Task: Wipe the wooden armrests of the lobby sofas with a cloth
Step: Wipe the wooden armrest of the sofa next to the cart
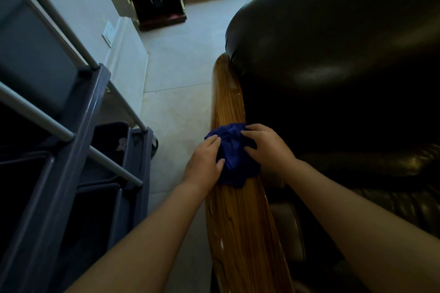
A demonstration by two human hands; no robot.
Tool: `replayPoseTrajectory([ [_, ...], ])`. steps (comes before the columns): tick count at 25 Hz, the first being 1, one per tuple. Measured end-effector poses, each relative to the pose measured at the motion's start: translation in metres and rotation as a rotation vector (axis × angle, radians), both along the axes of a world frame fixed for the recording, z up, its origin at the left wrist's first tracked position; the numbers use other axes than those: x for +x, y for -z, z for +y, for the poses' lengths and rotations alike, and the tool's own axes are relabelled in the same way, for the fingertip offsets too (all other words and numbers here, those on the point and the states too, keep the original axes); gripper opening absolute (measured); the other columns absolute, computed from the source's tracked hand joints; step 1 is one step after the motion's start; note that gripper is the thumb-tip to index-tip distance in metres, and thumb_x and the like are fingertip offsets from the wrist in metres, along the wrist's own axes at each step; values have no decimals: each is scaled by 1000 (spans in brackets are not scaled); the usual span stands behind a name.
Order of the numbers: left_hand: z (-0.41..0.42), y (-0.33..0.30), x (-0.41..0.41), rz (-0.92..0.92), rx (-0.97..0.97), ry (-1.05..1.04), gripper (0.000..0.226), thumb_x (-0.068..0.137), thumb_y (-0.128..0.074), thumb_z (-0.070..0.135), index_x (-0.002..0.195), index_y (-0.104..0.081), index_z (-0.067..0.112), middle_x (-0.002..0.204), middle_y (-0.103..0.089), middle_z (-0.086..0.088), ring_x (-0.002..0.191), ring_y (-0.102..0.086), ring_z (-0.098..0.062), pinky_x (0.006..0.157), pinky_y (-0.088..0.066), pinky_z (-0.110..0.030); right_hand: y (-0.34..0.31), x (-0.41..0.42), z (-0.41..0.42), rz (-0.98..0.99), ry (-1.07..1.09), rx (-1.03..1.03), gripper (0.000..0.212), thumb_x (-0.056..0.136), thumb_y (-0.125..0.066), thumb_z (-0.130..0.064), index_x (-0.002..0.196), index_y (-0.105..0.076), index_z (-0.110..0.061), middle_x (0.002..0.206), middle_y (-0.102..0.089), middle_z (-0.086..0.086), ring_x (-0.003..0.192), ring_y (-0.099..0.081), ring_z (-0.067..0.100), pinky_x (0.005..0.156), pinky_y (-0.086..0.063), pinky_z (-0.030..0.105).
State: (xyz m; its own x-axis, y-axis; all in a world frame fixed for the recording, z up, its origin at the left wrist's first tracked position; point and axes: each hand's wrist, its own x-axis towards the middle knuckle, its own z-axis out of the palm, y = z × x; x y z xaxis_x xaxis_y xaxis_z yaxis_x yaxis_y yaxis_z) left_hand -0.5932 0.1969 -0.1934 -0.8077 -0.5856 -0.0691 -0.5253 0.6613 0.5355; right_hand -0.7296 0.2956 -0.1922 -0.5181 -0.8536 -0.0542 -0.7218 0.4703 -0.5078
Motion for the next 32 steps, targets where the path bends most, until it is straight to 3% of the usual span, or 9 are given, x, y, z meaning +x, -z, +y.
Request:
replayPoseTrajectory([
  [6,2,0,-6,70,-93,-129,37,80,-61,7,116,-58,8,117,-60,-11,109,-54,-25,93,-43,-32,4,11,4,69,62,-83,34,87,-55,-13,121,-55,-12,125,-54,7,116,-46,22,100,-38,34],
  [10,8,-4,-2,61,-141,-173,21,80,-60,8,100,-65,12,103,-64,-10,95,-58,-25,75,-40,-26,0,19,9,105,77,-105,22,87,-55,-12,108,-61,-12,109,-58,5,103,-50,19,90,-42,30],
  [17,15,-24,4,19,2,-223,11,76,-60,3,77,-67,11,89,-68,-11,79,-59,-21,69,-42,-27,-18,15,29,-32,24,-74,13,84,-59,-10,96,-62,-13,103,-56,4,94,-55,16,78,-43,24],
  [21,20,-56,7,46,33,-223,12,73,-61,1,77,-69,9,86,-70,-13,82,-63,-27,75,-51,-33,-50,8,38,-38,-28,-65,12,81,-63,-12,92,-61,-17,100,-54,-1,89,-53,11,73,-41,21],
  [25,34,-109,11,107,48,-246,14,71,-61,1,76,-71,9,85,-71,-13,81,-64,-27,75,-53,-34,-101,7,52,-46,-30,-99,13,78,-66,-12,79,-60,-23,89,-51,-8,81,-51,8,64,-36,14],
  [32,93,-235,26,238,8,-167,13,70,-63,2,76,-72,8,82,-71,-14,79,-64,-26,77,-53,-36,-227,16,114,21,20,-169,10,73,-70,-11,79,-64,-16,86,-55,-3,79,-54,13,71,-44,25],
])
